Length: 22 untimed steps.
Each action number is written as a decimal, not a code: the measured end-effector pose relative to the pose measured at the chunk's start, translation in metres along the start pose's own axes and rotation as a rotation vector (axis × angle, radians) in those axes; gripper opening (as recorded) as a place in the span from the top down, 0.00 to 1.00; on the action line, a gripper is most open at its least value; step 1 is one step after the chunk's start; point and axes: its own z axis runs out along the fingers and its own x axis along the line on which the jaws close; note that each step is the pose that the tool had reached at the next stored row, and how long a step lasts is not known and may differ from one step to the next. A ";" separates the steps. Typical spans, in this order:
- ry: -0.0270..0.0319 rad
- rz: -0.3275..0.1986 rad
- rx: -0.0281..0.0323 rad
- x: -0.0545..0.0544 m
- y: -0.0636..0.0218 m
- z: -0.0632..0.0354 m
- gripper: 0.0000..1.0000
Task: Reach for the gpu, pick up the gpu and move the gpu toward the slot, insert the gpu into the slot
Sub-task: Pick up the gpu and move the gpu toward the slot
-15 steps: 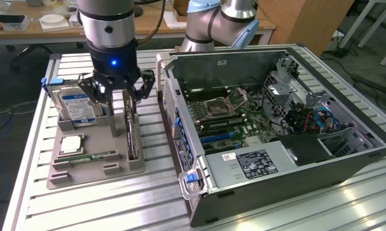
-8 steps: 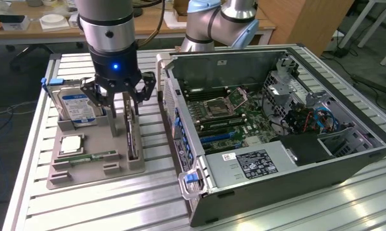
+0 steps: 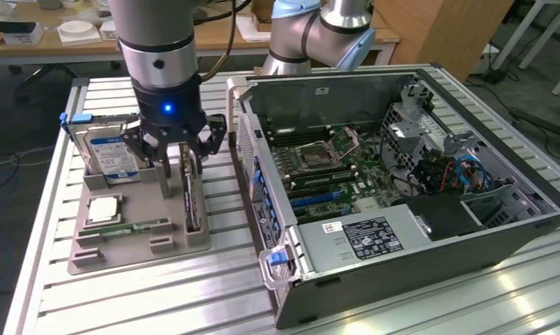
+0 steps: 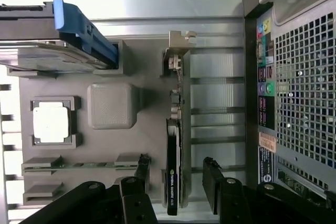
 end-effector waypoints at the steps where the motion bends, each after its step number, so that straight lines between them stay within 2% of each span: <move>1: -0.0001 0.004 0.0000 0.000 -0.0002 0.0018 0.47; 22: -0.0015 0.018 0.0001 0.000 -0.0020 0.0399 0.47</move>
